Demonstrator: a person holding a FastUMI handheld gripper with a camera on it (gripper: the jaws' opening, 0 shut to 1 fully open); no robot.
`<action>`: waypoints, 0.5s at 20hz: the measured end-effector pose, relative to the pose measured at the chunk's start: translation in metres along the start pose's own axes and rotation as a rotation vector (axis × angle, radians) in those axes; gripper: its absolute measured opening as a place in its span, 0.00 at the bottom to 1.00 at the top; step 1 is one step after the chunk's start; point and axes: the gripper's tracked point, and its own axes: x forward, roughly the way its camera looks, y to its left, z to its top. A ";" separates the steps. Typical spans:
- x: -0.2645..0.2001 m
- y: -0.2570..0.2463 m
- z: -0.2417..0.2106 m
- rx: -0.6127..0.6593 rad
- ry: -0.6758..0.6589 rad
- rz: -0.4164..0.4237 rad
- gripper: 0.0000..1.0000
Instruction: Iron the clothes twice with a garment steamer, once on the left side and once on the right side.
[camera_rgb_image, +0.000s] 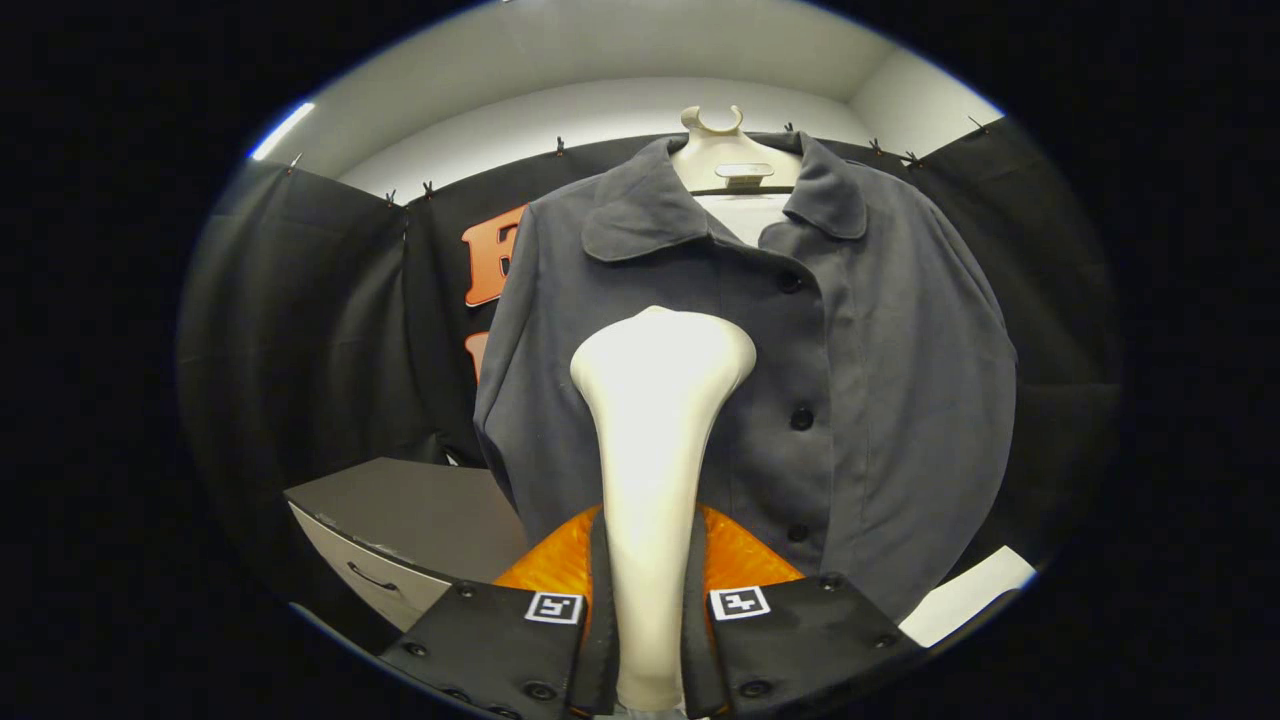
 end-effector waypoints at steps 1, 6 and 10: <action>-0.001 -0.001 -0.004 -0.004 0.005 0.006 0.33; -0.002 -0.005 -0.026 -0.011 0.032 0.027 0.33; -0.001 -0.010 -0.052 -0.019 0.062 0.033 0.32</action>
